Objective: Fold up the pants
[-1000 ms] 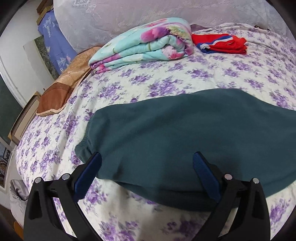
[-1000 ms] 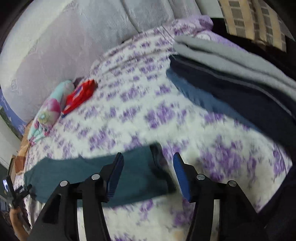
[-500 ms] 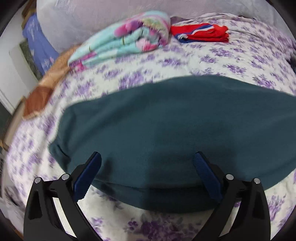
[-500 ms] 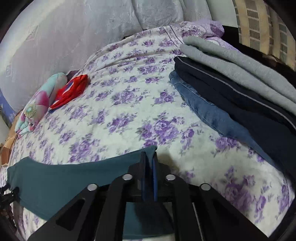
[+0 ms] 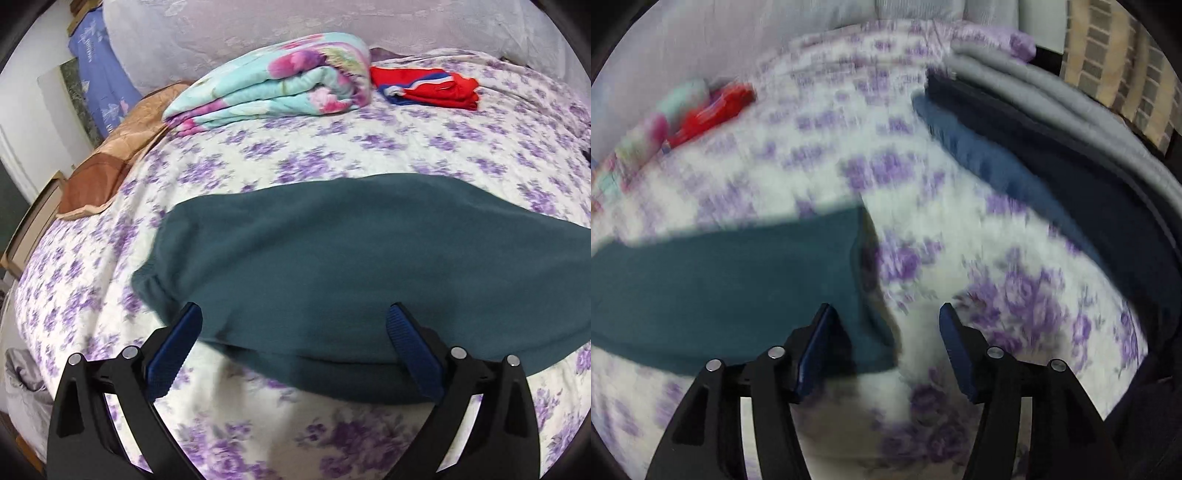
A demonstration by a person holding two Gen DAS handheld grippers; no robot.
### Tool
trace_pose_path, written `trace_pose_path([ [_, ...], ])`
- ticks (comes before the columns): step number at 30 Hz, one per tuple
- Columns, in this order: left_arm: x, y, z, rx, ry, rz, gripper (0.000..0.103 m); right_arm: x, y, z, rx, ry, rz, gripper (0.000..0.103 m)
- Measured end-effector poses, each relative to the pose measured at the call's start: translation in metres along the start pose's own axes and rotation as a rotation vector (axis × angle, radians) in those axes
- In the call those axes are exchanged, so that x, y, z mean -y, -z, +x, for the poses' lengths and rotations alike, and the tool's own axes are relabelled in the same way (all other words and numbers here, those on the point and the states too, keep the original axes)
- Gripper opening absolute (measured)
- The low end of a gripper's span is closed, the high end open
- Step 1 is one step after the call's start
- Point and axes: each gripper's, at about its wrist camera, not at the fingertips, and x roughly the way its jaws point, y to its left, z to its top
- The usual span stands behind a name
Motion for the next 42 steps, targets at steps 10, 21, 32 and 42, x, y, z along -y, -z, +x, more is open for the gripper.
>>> trace_pose_path([
  [10,-0.011,0.005,-0.007,-0.012,0.005,-0.026,0.098,-0.056,-0.018,-0.057,0.207,-0.208,-0.007,0.073],
  [21,0.021,0.017,-0.024,0.017,0.075,0.161,0.096,-0.11,-0.01,-0.045,0.135,-0.355,-0.089,0.074],
  [32,0.043,0.01,0.003,-0.036,0.082,0.362,0.077,-0.107,-0.004,-0.036,0.093,-0.357,-0.07,0.075],
  [42,0.068,0.018,-0.002,0.007,0.17,0.561,0.018,-0.113,-0.002,-0.035,0.07,-0.369,-0.068,0.076],
])
